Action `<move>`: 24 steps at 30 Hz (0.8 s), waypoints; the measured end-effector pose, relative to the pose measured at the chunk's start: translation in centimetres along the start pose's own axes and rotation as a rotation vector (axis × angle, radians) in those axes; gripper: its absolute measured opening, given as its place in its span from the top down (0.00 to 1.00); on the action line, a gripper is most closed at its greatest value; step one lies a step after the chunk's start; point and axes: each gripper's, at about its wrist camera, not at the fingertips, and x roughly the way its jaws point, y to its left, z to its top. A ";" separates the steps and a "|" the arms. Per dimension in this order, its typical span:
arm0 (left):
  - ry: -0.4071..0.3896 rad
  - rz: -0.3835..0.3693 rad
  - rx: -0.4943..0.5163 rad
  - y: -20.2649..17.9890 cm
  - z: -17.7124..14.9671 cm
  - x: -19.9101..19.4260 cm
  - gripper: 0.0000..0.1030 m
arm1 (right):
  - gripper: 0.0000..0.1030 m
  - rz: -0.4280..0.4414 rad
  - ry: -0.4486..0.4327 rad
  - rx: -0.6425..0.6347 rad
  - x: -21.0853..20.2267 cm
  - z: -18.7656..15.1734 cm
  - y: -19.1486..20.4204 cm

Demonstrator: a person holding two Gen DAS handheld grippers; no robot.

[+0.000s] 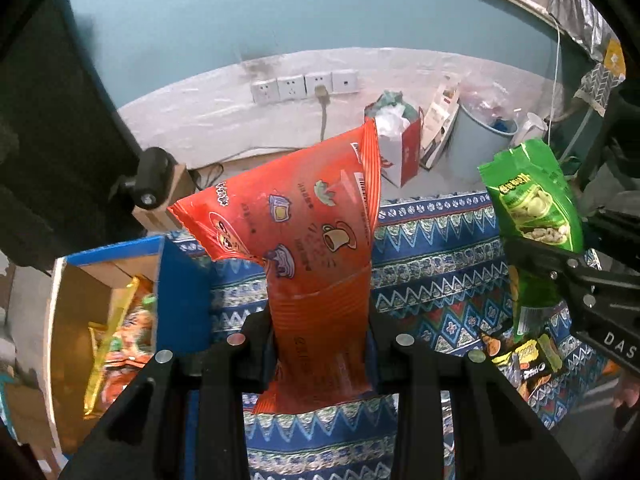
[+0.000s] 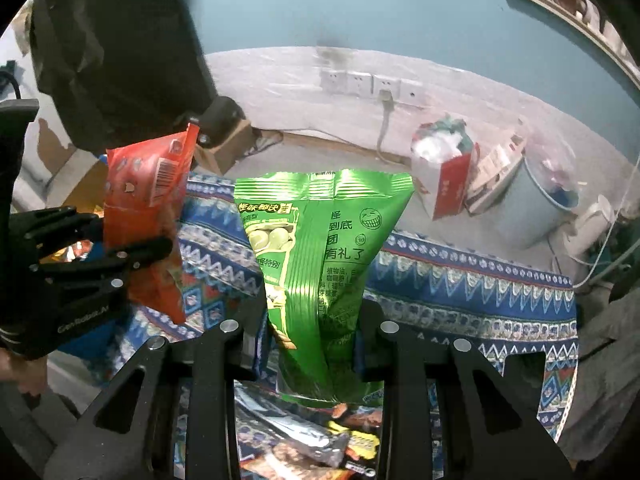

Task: Organize snacks
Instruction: 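Carry red-orange bag with left gripper while right gripper carries green bag to box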

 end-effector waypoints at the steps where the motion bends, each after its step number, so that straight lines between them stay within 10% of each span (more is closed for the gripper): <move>1: -0.008 0.003 -0.001 0.4 -0.1 -0.4 0.66 | 0.72 0.004 -0.004 -0.003 -0.2 0.1 0.3; 24: -0.084 0.084 -0.065 10.2 -4.0 -5.1 0.66 | 0.72 0.147 -0.044 -0.110 -0.2 3.8 10.1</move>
